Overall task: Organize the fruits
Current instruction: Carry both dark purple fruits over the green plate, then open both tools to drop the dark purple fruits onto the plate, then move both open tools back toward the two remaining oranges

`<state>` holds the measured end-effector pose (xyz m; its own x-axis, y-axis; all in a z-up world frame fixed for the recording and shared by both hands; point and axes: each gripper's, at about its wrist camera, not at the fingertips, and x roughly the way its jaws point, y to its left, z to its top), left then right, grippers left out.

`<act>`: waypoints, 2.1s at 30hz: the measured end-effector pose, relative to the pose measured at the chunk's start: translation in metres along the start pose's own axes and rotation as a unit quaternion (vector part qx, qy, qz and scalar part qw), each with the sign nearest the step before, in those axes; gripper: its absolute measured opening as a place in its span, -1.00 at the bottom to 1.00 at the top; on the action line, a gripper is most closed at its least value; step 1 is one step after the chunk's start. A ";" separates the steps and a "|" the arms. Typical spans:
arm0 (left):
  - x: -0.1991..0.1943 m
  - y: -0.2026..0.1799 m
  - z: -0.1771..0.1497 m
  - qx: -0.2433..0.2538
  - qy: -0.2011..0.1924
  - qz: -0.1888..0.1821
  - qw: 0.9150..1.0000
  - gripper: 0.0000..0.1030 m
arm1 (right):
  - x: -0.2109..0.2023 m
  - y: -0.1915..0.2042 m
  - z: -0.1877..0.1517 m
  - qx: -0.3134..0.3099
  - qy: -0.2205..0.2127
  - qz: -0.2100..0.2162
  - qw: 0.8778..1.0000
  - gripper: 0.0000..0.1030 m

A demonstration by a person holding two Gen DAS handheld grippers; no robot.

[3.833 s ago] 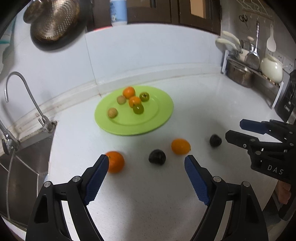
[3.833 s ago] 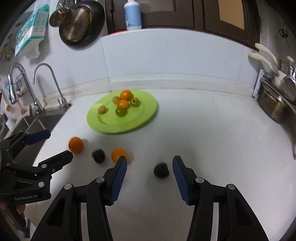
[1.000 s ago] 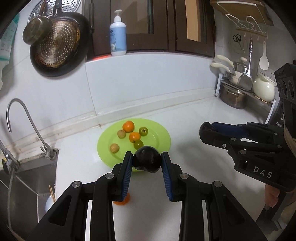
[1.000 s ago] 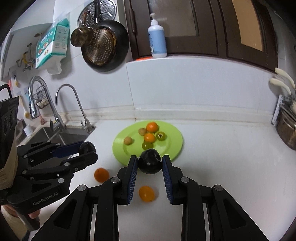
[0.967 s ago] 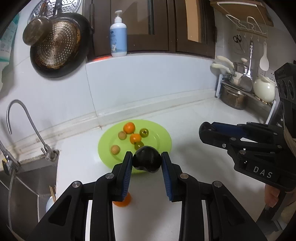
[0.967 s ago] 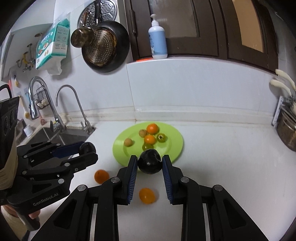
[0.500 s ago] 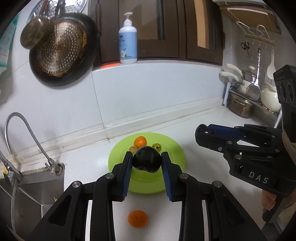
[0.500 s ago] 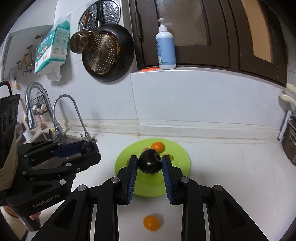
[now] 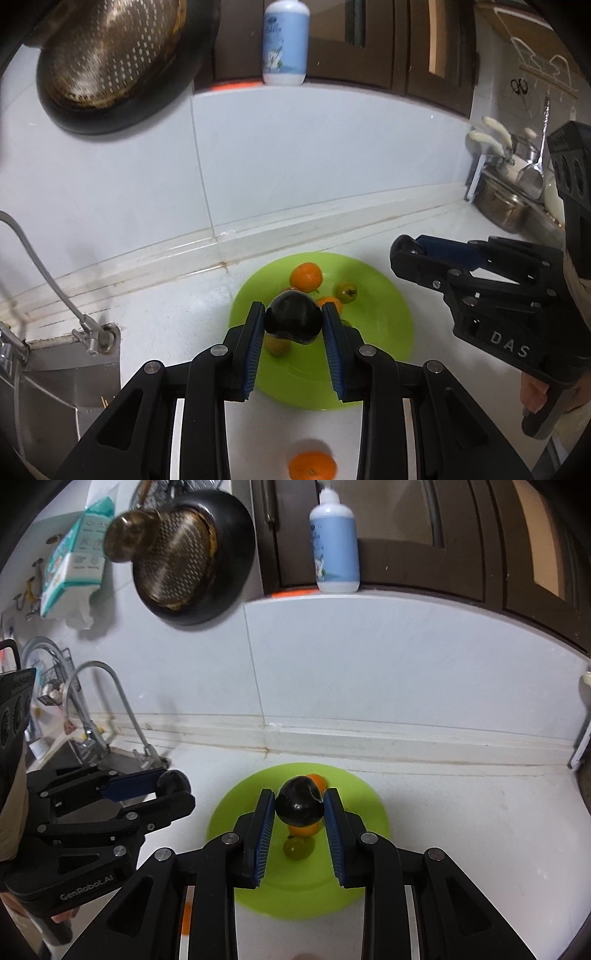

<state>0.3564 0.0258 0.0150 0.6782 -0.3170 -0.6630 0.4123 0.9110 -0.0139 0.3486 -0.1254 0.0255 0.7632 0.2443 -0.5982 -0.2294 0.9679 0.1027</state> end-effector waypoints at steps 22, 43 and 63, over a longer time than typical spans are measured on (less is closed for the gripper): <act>0.100 0.011 0.002 -0.002 0.080 -0.028 0.996 -0.39 | 0.102 -0.022 0.005 0.010 0.077 -0.009 0.997 -0.45; 0.030 0.007 0.009 -0.004 0.019 0.015 1.000 0.12 | 0.048 -0.016 0.009 0.020 0.037 -0.022 0.999 -0.32; -0.079 -0.014 -0.026 -0.003 -0.054 0.052 0.997 0.46 | -0.057 0.014 -0.016 0.006 -0.005 -0.040 0.999 0.16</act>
<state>0.2818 0.0449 0.0482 0.7789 -0.2469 -0.5764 0.3331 0.9417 0.0467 0.2924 -0.1269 0.0482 0.7848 0.1668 -0.5969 -0.1608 0.9849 0.0638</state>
